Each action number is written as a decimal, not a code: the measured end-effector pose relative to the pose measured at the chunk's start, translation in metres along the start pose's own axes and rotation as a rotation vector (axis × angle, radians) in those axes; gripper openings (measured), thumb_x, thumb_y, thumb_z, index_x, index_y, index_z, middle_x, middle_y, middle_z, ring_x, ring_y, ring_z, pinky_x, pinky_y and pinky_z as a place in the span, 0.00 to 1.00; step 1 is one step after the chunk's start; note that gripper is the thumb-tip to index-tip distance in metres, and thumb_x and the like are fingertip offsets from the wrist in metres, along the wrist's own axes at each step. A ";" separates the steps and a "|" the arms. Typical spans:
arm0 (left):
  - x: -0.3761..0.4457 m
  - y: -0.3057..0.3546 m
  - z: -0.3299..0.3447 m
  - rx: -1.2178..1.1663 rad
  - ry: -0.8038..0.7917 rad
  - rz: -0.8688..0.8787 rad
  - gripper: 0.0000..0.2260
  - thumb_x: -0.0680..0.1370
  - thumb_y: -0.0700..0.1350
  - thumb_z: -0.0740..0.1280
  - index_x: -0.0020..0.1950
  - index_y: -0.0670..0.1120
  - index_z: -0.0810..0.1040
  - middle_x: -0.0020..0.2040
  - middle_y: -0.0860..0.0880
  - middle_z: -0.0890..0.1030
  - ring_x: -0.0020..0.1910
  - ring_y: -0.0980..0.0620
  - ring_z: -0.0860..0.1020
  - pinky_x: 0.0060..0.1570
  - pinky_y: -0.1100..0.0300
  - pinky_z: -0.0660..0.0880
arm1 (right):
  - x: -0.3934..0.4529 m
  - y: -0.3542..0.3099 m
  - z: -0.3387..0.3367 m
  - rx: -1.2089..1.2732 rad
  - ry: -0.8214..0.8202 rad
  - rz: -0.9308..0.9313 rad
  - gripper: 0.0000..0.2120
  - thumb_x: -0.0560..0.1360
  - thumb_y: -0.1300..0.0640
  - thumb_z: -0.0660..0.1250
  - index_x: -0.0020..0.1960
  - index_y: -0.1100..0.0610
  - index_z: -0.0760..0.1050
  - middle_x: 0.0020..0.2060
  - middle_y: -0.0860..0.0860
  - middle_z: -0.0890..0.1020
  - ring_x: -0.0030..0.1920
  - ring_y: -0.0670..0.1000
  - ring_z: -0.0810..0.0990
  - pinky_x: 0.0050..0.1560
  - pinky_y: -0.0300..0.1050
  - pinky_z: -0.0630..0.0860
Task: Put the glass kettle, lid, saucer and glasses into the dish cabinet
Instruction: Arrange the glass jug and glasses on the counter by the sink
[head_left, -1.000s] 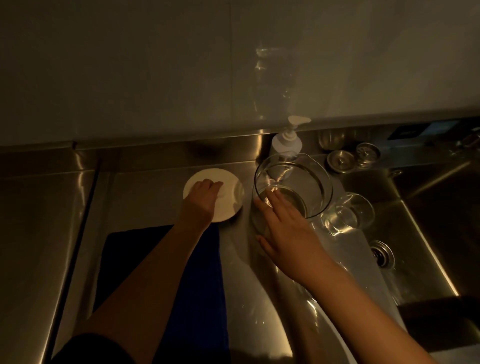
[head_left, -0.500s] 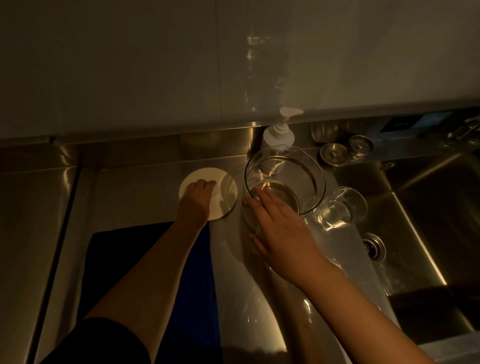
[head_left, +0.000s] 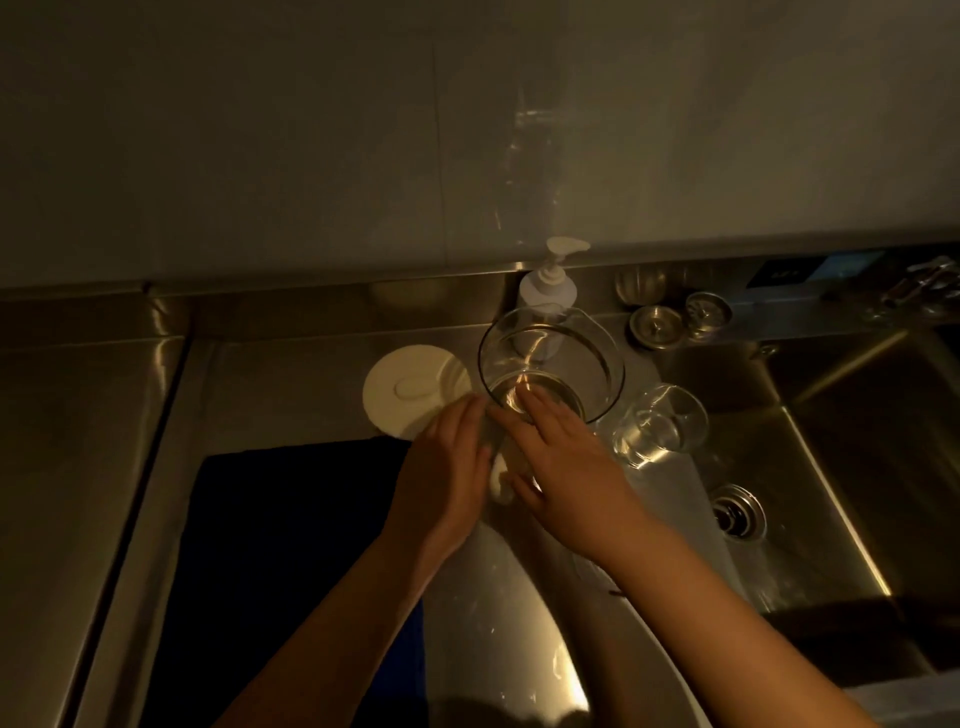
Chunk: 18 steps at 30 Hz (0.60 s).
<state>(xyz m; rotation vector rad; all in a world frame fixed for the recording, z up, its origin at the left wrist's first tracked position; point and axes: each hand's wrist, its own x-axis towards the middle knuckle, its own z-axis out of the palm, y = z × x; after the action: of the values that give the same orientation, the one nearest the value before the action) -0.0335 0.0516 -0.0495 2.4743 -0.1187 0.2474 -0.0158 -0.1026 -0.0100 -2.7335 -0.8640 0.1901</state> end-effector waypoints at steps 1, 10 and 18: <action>-0.009 0.009 0.001 -0.027 -0.010 -0.009 0.23 0.79 0.44 0.62 0.74 0.44 0.62 0.71 0.44 0.68 0.69 0.50 0.68 0.67 0.55 0.67 | -0.007 0.003 -0.001 -0.002 0.006 -0.008 0.34 0.77 0.50 0.62 0.77 0.50 0.49 0.77 0.54 0.48 0.76 0.53 0.42 0.72 0.43 0.36; -0.043 0.049 0.025 0.134 -0.007 0.003 0.27 0.75 0.43 0.69 0.73 0.42 0.65 0.72 0.41 0.67 0.67 0.46 0.72 0.62 0.58 0.72 | -0.078 0.047 0.006 0.017 0.017 0.061 0.34 0.77 0.48 0.63 0.77 0.51 0.50 0.77 0.51 0.42 0.75 0.51 0.39 0.74 0.46 0.44; -0.044 0.046 0.049 0.347 0.021 0.029 0.27 0.74 0.38 0.68 0.72 0.39 0.64 0.73 0.37 0.63 0.69 0.37 0.67 0.65 0.44 0.68 | -0.111 0.074 0.021 0.026 -0.064 0.075 0.35 0.77 0.42 0.60 0.77 0.49 0.47 0.77 0.50 0.41 0.75 0.49 0.38 0.69 0.40 0.38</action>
<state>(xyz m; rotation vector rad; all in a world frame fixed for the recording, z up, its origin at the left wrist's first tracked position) -0.0756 -0.0135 -0.0689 2.8153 -0.1107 0.3306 -0.0706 -0.2206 -0.0469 -2.7512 -0.7699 0.3030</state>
